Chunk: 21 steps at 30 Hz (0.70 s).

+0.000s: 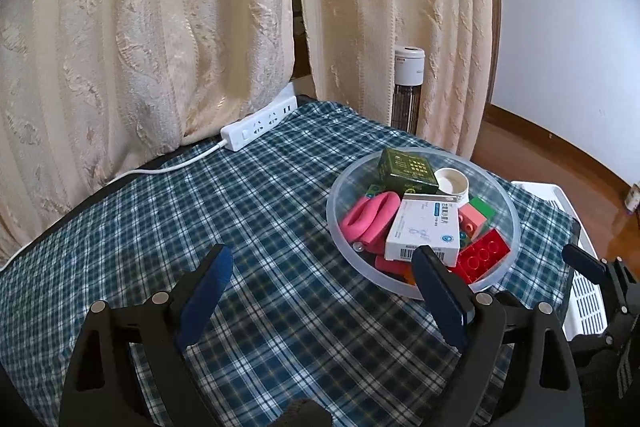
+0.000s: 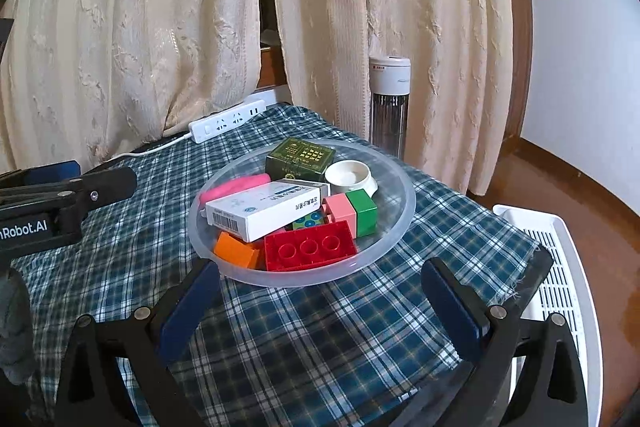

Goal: Organize objects

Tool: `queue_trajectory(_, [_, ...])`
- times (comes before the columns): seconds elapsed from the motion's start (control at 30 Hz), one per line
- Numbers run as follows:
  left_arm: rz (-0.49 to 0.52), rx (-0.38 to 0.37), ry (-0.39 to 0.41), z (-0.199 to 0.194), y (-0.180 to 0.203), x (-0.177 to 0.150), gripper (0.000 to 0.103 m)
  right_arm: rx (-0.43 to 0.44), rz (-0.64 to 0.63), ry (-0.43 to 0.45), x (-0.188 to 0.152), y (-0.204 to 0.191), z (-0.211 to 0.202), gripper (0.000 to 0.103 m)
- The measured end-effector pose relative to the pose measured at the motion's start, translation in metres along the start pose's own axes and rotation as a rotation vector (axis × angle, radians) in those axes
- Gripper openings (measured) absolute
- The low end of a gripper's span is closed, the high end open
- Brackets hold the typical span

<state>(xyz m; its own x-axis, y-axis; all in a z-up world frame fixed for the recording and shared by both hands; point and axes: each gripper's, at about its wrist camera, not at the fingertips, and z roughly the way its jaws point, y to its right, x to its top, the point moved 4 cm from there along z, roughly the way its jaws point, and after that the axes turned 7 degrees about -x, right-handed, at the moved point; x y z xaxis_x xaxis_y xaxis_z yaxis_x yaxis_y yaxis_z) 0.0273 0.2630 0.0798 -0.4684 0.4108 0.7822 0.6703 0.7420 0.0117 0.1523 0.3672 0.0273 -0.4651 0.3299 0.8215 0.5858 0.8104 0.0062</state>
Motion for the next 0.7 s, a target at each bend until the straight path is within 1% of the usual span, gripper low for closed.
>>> queue_trajectory(0.2, [-0.002,-0.013,-0.016,0.004,0.000,-0.002,0.092,-0.029,-0.019,-0.001,0.000,0.001,0.003,0.102])
queue_trajectory(0.47, [-0.011,-0.036,-0.042,0.011,0.001,-0.005,0.092,-0.032,-0.015,-0.014,-0.001,0.003,0.007,0.102])
queue_trajectory(0.7, [0.020,-0.010,-0.061,0.016,0.006,-0.009,0.092,-0.044,-0.013,-0.017,0.001,0.004,0.009,0.102])
